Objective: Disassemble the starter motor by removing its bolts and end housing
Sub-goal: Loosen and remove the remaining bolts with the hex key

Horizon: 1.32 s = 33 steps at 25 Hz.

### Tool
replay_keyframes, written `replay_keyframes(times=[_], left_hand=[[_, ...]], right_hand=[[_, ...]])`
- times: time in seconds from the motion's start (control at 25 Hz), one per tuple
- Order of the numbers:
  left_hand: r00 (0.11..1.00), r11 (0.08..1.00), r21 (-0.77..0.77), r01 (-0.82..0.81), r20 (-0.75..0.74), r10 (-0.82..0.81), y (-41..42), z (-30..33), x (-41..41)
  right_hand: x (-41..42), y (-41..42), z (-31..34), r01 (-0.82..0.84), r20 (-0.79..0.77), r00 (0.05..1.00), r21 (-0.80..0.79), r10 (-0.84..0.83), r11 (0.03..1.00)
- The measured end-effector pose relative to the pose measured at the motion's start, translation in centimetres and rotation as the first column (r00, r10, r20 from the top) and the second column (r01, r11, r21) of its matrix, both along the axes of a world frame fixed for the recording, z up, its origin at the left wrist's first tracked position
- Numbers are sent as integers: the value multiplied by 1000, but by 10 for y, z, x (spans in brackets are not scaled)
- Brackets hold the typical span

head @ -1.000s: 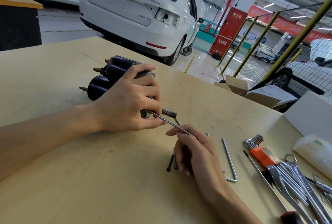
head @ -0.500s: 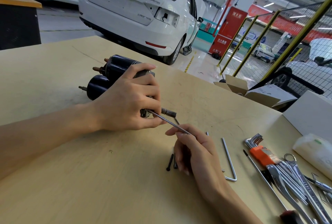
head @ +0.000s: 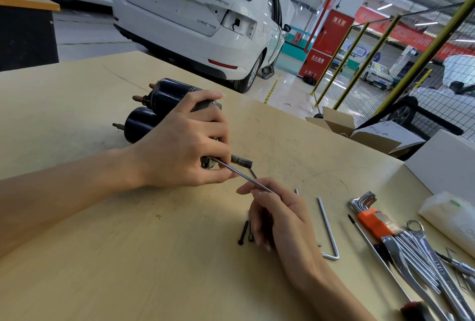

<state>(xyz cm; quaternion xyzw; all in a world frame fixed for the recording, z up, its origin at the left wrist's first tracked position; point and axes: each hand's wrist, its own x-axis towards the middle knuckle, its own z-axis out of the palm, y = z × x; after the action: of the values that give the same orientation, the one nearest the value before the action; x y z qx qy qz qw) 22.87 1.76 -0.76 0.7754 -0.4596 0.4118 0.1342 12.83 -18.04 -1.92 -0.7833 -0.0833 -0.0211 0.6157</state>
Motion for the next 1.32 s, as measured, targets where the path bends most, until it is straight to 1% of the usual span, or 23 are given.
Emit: replay_keyframes(times=[1.32], left_hand=[[1000,1000,-2,0,-5,0,0,0,-1]], right_hand=[[-2,0,0,8,-13,1000,-6,-8,1000]])
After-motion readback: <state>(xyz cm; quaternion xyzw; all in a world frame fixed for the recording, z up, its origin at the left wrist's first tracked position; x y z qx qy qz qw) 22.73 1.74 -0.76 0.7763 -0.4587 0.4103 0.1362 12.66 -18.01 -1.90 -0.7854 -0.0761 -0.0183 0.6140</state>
